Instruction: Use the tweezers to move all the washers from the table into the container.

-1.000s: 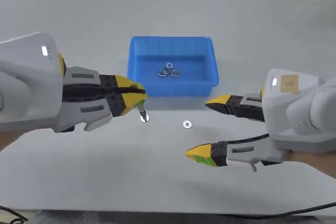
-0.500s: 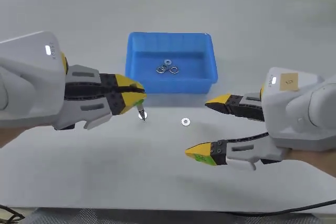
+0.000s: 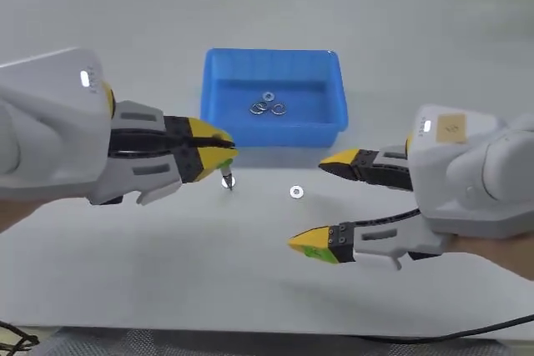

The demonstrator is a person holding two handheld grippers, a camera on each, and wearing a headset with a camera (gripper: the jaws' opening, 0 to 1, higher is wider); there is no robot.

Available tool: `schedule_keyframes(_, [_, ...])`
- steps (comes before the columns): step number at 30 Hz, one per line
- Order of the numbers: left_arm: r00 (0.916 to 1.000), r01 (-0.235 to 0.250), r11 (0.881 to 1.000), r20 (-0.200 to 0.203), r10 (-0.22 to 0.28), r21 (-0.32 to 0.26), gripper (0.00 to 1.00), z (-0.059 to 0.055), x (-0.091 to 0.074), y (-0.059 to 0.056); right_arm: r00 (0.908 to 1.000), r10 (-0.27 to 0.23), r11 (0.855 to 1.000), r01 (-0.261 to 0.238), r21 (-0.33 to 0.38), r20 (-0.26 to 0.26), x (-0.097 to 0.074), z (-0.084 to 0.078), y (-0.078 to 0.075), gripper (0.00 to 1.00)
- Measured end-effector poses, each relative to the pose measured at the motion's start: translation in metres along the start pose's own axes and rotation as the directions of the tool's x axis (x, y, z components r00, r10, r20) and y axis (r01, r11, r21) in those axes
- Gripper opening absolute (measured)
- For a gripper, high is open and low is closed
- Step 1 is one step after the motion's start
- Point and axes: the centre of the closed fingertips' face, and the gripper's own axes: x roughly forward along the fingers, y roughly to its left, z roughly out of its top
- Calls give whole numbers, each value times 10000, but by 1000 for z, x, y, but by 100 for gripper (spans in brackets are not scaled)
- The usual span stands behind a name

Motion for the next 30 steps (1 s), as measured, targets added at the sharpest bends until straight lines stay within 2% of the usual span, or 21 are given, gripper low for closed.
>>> schedule_keyframes(4, [10000, 98, 9999, -9, -98, -33, 7, 0, 0, -2, 9997, 205, 9994, -201, -285, 140, 9, 13, -1, 57])
schedule_keyframes(8, [9999, 111, 9999, -8, -111, -55, 7, 0, 1, -1, 9976, 618, 9962, -598, -641, 300, 21, 30, 0, 52])
schedule_keyframes(14, [9998, 215, 9997, -25, -216, -90, 7, 0, 0, -1, 9922, 1246, 9784, -1232, -1661, -17, 47, 40, 5, 45])
schedule_keyframes(19, [9990, 448, 9989, -63, -449, -137, 7, -1, -2, -2, 9875, 1574, 9710, -1544, -1827, 22, 62, 47, 5, 40])
schedule_keyframes(24, [9985, 545, 9984, -89, -546, -147, 7, -1, -2, -2, 9839, 1774, 9697, -1713, -1742, 202, 69, 52, 3, 32])
schedule_keyframes(30, [9982, 590, 9981, -57, -591, -200, 7, -1, -2, -1, 9779, 2090, 9629, -2052, -1754, 36, 76, 51, 6, 27])
